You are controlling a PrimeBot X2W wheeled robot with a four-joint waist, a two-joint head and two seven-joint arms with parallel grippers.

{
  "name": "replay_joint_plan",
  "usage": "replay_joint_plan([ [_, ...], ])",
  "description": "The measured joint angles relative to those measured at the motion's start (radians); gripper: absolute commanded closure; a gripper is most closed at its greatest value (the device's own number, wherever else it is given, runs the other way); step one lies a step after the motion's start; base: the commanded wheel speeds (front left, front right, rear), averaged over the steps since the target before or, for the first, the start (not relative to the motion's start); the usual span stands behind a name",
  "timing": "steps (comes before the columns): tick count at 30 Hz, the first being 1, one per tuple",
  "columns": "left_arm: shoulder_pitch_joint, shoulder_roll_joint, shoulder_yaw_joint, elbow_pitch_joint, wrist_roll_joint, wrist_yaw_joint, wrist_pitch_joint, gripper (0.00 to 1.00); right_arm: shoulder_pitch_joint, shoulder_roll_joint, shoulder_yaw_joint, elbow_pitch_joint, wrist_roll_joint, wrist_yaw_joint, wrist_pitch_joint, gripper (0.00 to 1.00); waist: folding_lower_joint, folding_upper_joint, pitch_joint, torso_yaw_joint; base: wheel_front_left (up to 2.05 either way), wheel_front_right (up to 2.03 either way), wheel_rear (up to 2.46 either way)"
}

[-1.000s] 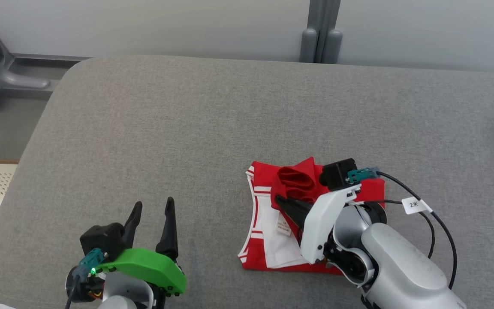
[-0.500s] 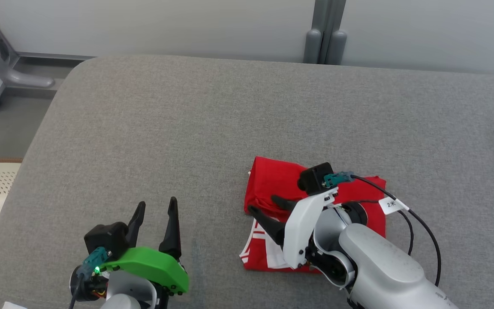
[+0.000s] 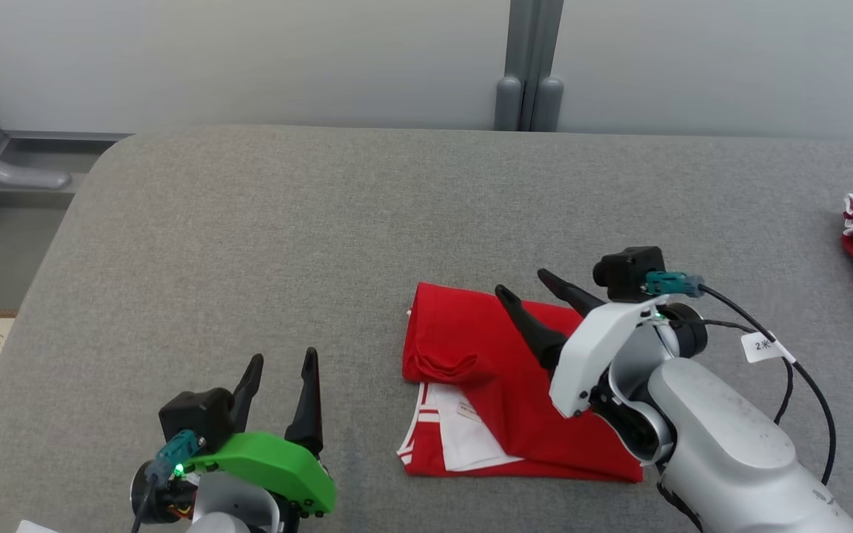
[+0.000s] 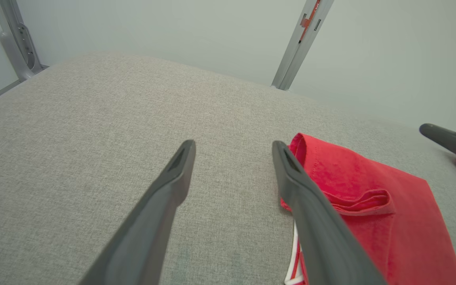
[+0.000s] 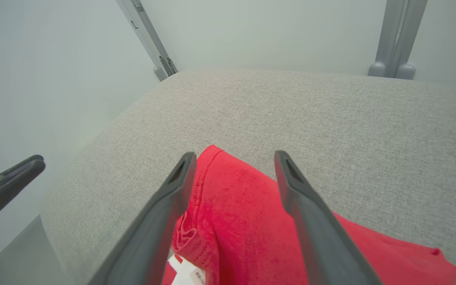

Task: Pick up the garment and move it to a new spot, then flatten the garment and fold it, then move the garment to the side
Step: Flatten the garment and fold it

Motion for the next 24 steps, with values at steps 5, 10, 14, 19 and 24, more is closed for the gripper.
replay_joint_plan([
  [5,0.005,0.002,-0.003,-0.002,0.000,0.001,0.001,0.00,0.043,-0.015,-0.053,0.009,-0.053,0.000,-0.019,0.00,0.0000,0.0000,-0.014,-0.013,0.00,0.00,0.00],
  [10,0.015,0.012,-0.003,-0.004,-0.001,0.005,0.001,0.00,0.096,-0.012,-0.086,0.006,-0.078,0.000,-0.020,0.00,0.0000,0.0000,-0.022,-0.020,0.00,0.00,0.00],
  [14,0.017,0.016,0.000,-0.008,-0.002,0.009,0.001,0.00,0.119,-0.005,-0.107,-0.006,-0.092,0.000,-0.016,0.00,0.0000,0.0000,-0.024,-0.023,0.00,0.00,0.00],
  [19,0.020,0.016,0.000,-0.004,-0.002,0.009,-0.011,0.00,0.142,0.007,-0.150,-0.031,-0.118,0.000,-0.034,0.00,0.0000,0.0000,-0.028,-0.029,0.00,0.00,0.00],
  [24,0.018,0.000,-0.006,0.016,0.000,-0.010,-0.061,0.00,0.171,0.012,-0.235,-0.060,-0.201,0.000,-0.104,0.00,0.0000,0.0000,-0.039,-0.038,0.00,0.00,0.00],
])
